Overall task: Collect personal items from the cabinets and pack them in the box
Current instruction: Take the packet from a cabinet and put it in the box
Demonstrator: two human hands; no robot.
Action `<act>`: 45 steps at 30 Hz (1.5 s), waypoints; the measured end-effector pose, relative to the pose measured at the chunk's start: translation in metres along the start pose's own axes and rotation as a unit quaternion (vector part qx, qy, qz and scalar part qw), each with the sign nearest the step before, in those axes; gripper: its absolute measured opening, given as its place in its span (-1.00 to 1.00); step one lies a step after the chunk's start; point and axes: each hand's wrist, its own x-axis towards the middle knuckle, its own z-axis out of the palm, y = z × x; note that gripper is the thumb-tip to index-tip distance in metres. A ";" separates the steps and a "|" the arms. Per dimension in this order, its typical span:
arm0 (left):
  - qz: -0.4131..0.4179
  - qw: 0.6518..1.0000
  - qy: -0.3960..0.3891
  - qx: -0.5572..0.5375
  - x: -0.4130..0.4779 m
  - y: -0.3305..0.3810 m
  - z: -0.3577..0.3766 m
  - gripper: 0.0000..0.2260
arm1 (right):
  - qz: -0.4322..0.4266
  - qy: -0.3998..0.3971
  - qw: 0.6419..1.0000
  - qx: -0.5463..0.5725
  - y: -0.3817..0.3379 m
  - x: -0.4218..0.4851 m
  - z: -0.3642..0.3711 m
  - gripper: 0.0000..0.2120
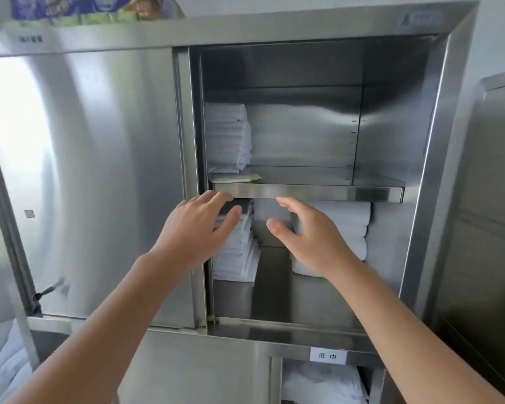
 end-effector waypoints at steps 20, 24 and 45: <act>0.011 0.995 0.026 0.093 0.015 0.005 -0.002 -0.53 | -0.068 0.016 0.996 -0.050 0.005 0.029 -0.017 -0.42; 0.002 0.994 0.013 0.105 0.012 0.008 0.009 -0.50 | -0.081 0.012 0.994 -0.068 0.013 0.028 -0.013 -0.44; -0.043 0.990 -0.036 0.133 0.001 -0.046 0.062 -0.55 | -0.086 -0.063 0.991 -0.085 0.045 0.050 0.077 -0.38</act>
